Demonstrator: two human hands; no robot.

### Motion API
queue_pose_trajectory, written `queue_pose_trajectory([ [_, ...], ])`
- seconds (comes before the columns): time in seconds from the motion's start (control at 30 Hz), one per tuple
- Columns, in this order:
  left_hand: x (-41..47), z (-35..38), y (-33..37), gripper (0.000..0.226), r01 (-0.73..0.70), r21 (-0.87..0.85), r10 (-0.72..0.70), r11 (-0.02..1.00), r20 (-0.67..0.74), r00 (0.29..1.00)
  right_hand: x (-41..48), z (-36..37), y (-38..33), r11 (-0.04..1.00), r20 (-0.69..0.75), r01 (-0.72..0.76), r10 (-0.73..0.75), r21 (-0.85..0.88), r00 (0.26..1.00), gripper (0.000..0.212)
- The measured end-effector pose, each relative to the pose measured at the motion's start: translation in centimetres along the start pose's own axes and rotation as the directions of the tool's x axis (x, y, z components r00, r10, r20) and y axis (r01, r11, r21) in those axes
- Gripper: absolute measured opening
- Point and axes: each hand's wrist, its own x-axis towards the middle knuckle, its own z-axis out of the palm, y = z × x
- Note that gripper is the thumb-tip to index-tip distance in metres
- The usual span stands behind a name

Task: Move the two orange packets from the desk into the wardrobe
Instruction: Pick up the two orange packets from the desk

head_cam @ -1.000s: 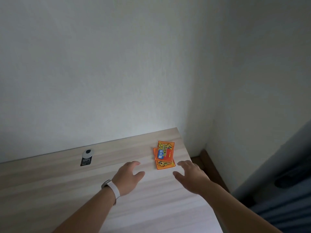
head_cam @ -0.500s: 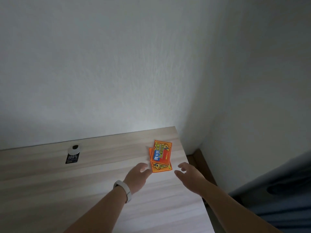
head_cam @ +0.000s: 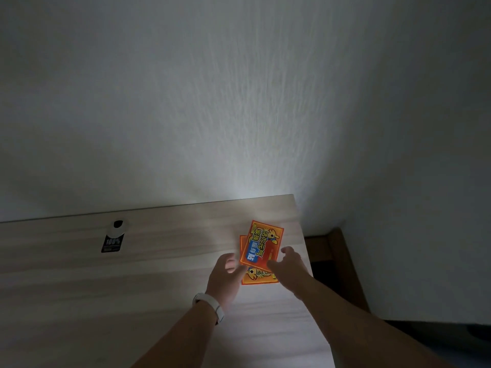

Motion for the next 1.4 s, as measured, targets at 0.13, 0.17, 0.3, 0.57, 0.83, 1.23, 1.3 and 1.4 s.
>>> queue_pose_trajectory([
  [0.13, 2.3, 0.4, -0.5, 0.031, -0.027, 0.022, 0.026, 0.999, 0.069, 0.997, 2.3, 0.5, -0.1, 1.000, -0.046, -0.017, 0.016, -0.010, 0.999, 0.053],
  [0.17, 2.9, 0.4, -0.6, 0.033, -0.035, 0.025, 0.033, 0.999, 0.082, 0.996, 2.8, 0.7, 0.0, 1.000, -0.043, -0.013, 0.013, -0.001, 0.999, 0.046],
  [0.3, 5.3, 0.4, -0.9, 0.050, -0.091, 0.133, 0.076, 0.987, 0.113, 0.991, 4.2, 1.4, 0.1, 0.995, -0.008, -0.021, 0.022, 0.100, 1.000, 0.045],
  [0.57, 7.3, 0.2, -1.9, 0.044, -0.155, 0.158, 0.129, 0.975, 0.164, 0.978, 5.0, 1.9, 0.2, 0.948, -0.058, -0.038, 0.059, 0.316, 0.997, 0.034],
  [0.83, 7.3, 0.0, -1.8, 0.040, -0.203, 0.149, 0.179, 0.968, 0.161, 0.971, 4.6, 2.3, -0.9, 0.976, 0.032, 0.035, -0.043, 0.214, 0.999, 0.019],
  [1.23, 5.4, -2.1, 1.7, 0.062, -0.220, 0.053, 0.212, 0.974, 0.127, 0.969, 0.4, -1.1, -2.3, 0.922, 0.185, 0.122, -0.201, 0.368, 0.962, 0.028],
  [1.3, 4.7, -2.2, 2.2, 0.056, -0.265, 0.024, 0.259, 0.964, 0.151, 0.954, -0.1, -1.0, -2.4, 0.911, 0.202, 0.133, -0.226, 0.391, 0.953, 0.028],
  [1.4, 4.0, -2.0, 2.6, 0.050, -0.288, -0.013, 0.288, 0.957, 0.124, 0.950, -0.4, -0.5, -2.5, 0.901, 0.203, 0.133, -0.234, 0.413, 0.951, 0.030],
])
